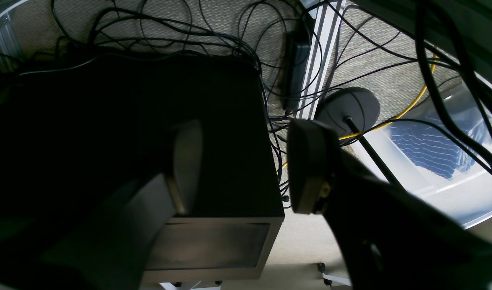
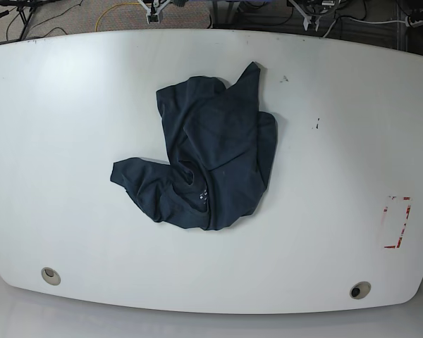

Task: Layout the t-shirt on the table in an organized manner, then fold the t-shirt properly

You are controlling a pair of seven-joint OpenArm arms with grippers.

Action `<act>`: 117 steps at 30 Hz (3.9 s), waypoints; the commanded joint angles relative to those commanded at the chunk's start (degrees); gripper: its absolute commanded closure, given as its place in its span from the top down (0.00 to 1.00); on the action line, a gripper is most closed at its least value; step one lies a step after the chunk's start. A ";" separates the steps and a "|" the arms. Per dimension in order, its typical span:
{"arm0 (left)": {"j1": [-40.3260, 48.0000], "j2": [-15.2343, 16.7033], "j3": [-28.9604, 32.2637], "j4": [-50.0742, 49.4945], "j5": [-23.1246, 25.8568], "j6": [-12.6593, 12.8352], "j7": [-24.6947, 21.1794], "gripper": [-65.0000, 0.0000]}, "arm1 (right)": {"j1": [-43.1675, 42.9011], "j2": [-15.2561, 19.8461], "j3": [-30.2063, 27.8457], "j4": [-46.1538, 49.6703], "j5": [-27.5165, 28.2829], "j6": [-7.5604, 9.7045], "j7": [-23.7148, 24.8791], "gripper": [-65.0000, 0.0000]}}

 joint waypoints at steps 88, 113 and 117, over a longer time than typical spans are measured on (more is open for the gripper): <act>63.47 -4.75 -17.41 99.43 -11.43 -0.26 -1.93 0.48 | -56.09 -5.19 -8.70 87.38 7.56 0.09 3.34 0.21; 49.93 -8.09 -17.93 104.44 -20.13 -0.26 -1.67 0.71 | -34.73 -4.84 -9.05 95.12 7.12 0.09 -12.66 0.22; 47.47 -8.18 -18.11 104.26 -20.04 -0.26 -1.67 0.71 | -31.74 -4.84 -9.14 94.95 7.12 0.09 -12.75 0.24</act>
